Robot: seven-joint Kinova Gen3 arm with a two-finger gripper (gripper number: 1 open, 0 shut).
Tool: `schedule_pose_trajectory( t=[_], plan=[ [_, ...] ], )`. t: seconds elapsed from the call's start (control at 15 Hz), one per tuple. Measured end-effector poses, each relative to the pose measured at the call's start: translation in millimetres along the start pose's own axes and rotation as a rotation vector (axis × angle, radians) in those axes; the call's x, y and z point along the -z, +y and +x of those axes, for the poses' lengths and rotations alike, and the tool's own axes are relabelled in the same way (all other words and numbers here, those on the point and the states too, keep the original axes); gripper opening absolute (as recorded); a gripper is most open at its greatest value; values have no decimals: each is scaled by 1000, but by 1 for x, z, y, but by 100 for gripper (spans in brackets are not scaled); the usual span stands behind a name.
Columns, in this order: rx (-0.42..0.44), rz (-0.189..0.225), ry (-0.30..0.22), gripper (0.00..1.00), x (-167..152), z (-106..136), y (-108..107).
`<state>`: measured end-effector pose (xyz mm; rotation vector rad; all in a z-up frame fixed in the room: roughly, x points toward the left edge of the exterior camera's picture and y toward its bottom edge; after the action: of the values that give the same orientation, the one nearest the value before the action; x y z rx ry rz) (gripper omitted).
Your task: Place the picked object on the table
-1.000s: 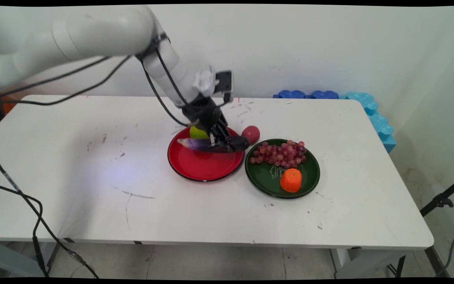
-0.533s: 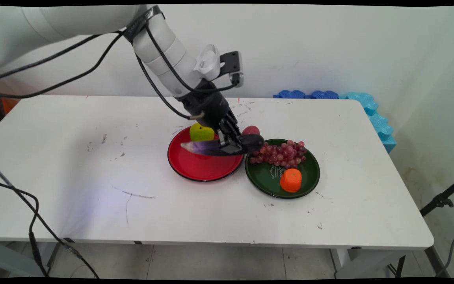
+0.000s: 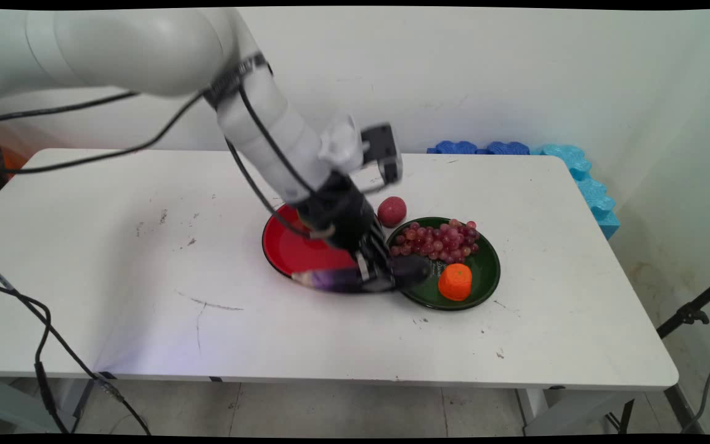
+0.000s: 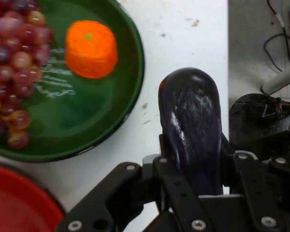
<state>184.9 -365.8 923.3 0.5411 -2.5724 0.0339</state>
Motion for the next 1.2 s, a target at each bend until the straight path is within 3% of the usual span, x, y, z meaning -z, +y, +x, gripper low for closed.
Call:
schedule_pose_trajectory(
  t=[0.27, 0.73, 1.2],
  plan=[
    [-10, 3, -2, 0, -40, -10, 15],
    [-11, 11, -4, 0, -98, -32, 24],
    [-12, 26, -2, 0, -128, -42, 24]
  ],
)
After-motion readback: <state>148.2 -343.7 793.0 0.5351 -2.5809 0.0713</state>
